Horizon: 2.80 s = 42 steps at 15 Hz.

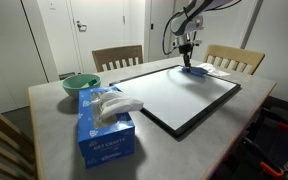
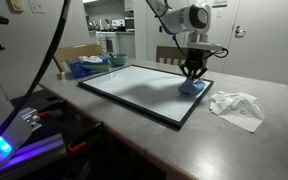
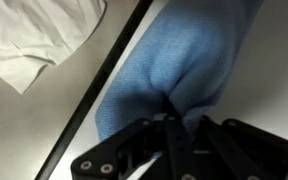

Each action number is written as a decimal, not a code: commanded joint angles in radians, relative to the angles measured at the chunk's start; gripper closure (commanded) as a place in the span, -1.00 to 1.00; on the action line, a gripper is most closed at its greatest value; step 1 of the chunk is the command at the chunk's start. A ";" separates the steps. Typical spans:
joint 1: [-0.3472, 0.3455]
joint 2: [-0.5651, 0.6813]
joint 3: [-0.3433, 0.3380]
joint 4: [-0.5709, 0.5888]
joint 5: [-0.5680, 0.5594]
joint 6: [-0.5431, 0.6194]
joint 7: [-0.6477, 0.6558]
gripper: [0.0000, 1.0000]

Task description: Use the cloth to wipe the whiteboard

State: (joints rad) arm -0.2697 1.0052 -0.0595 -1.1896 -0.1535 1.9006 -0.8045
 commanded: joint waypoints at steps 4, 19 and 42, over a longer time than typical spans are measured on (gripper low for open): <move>-0.013 -0.013 -0.034 -0.144 -0.014 0.017 0.064 0.96; -0.086 -0.221 0.027 -0.527 0.127 0.263 0.103 0.96; 0.017 -0.303 0.071 -0.592 0.171 0.188 0.343 0.96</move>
State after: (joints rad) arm -0.2841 0.6823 -0.0082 -1.7784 -0.0084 2.0883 -0.5100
